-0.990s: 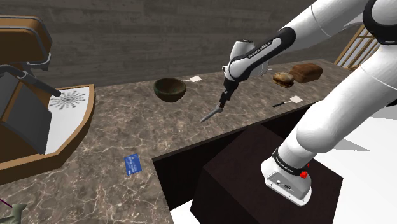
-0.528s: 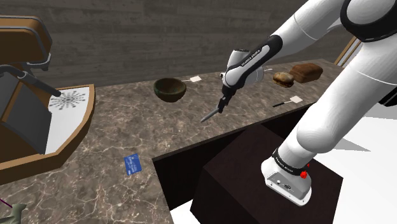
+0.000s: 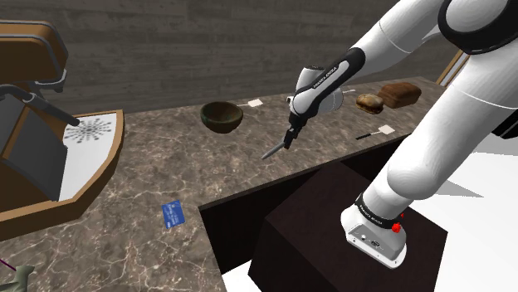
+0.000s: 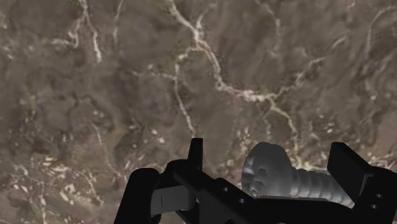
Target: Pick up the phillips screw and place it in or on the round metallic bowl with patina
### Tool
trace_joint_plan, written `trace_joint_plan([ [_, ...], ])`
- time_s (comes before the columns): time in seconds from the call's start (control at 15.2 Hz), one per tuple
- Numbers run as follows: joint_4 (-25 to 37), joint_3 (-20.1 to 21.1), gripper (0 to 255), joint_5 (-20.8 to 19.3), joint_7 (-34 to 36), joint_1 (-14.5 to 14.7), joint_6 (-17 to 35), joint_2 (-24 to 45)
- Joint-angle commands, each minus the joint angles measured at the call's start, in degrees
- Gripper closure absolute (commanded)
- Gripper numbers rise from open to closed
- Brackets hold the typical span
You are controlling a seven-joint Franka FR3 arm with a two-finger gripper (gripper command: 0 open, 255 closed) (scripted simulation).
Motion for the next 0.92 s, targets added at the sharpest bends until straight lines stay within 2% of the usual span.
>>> trace_joint_plan([
  [0.0,0.0,0.0,255,0.0,0.0,0.0,0.0,0.0],
  [0.59,0.0,0.0,255,0.0,0.0,0.0,0.0,0.0],
  [0.86,0.3,0.0,255,-1.7,1.3,-0.2,-3.7,-3.6],
])
